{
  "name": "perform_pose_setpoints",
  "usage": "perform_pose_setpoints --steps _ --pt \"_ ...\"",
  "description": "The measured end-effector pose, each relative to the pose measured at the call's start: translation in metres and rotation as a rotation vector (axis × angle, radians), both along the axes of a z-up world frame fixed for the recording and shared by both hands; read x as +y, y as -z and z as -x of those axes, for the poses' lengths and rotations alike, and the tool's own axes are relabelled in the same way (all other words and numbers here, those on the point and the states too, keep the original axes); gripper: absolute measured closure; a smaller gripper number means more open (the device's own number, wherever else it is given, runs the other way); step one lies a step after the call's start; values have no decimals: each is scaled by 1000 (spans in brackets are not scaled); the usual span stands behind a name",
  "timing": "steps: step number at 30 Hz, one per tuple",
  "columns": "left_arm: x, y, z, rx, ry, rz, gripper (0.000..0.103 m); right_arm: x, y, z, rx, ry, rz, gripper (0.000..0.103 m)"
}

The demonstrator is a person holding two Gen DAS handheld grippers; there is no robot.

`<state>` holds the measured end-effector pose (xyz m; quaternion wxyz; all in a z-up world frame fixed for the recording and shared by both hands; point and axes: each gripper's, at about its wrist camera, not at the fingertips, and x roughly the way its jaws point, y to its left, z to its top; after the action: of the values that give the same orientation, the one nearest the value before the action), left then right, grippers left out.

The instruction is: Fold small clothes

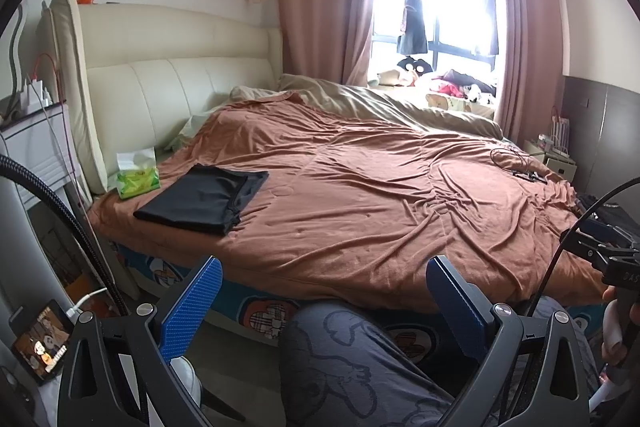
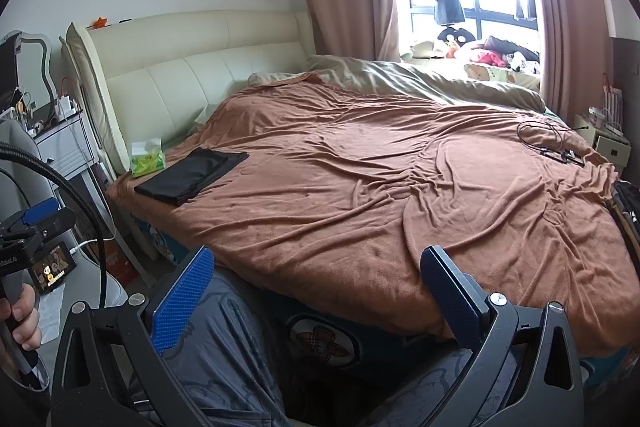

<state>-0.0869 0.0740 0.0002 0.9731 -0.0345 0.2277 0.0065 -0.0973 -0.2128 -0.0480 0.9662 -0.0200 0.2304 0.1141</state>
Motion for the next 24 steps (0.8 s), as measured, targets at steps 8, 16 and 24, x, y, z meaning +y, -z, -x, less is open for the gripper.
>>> perform_pose_setpoints --steps 8,16,24 --pt "-2 -2 1 -8 1 -1 0 -1 0 2 -3 8 -5 0" --pt "-3 -3 0 -7 4 -3 0 -3 2 3 -2 13 -7 0" --pt "-3 -4 -1 -16 6 -15 0 -2 1 1 2 18 -9 0"
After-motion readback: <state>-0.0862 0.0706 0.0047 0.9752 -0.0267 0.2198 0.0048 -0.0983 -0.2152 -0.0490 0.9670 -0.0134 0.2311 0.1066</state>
